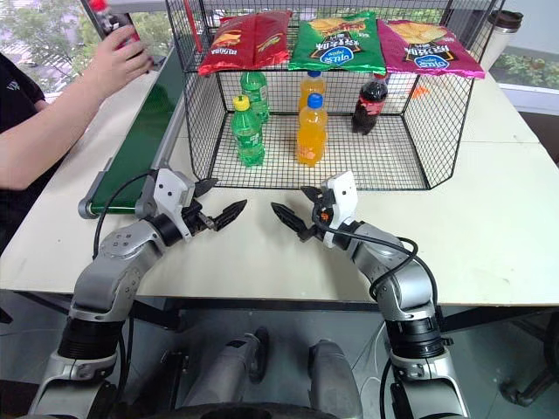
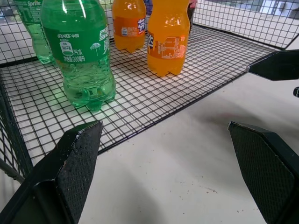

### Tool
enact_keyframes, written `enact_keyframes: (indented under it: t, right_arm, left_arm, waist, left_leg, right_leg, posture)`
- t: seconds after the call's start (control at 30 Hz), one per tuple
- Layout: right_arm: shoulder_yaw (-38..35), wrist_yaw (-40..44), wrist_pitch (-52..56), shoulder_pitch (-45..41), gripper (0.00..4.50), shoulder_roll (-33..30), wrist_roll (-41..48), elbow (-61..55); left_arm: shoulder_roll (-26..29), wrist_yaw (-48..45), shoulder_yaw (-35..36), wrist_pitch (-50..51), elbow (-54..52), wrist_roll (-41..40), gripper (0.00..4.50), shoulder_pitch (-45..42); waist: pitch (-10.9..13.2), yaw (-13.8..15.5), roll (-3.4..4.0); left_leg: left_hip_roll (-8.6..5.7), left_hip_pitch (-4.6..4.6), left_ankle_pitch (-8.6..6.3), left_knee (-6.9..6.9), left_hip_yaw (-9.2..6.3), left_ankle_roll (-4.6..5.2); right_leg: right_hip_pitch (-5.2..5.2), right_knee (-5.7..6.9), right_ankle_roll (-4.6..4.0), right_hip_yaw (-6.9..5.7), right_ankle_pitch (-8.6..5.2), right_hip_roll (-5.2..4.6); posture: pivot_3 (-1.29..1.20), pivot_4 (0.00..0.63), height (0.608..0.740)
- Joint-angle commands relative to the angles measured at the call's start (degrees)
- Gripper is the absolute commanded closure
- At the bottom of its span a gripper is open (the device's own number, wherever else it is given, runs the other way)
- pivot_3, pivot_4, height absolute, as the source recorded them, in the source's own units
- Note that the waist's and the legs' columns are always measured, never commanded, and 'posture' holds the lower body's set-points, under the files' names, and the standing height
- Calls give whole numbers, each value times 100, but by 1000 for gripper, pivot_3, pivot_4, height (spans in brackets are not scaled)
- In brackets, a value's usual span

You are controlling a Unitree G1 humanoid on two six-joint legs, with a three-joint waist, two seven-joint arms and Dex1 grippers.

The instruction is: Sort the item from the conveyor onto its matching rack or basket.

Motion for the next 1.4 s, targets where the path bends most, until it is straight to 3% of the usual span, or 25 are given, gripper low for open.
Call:
enact_keyframes:
  t: [0.03, 0.8, 0.97, 1.23, 1.4]
  right_arm:
    - [-127, 29, -75, -6, 31, -33, 80, -149]
    - [-185, 29, -69, 9, 31, -107, 75, -136]
    - [-137, 125, -8, -30, 31, -180, 118, -300]
    - [-30, 436, 272, -122, 31, -453, 338, -792]
    - [-4, 504, 370, -218, 31, -498, 453, -898]
  left_arm:
    - [-21, 42, 29, -84, -191, -12, 0, -56]
    - [45, -27, 90, -312, -18, 45, 0, -88]
    - [33, 325, 362, -451, -129, 156, 0, -132]
    - [274, 837, 1062, 390, -1121, -236, 0, 16]
    - [-18, 1819, 1922, 813, -1281, -458, 0, -107]
  waist:
    - [0, 0, 0]
    - [0, 1, 0]
    - [0, 2, 0]
    - [0, -8, 0]
    - [0, 1, -1]
  left_leg:
    - [0, 0, 0, 0, 0, 0]
    - [0, 0, 0, 0, 0, 0]
    - [0, 0, 0, 0, 0, 0]
    - [1, -6, 0, -2, 0, 0]
    - [1, -6, 0, -1, -1, 0]
  right_leg:
    - [1, 0, 0, 0, 0, 0]
    - [2, 0, -1, 0, 0, 0]
    - [1, 0, -1, 1, 0, -1]
    - [-3, 0, 0, 0, 0, 0]
    - [0, -1, 0, -1, 0, -1]
  posture:
    - [0, 150, 738]
    - [0, 150, 738]
    - [0, 150, 738]
    - [0, 150, 738]
    - [0, 150, 738]
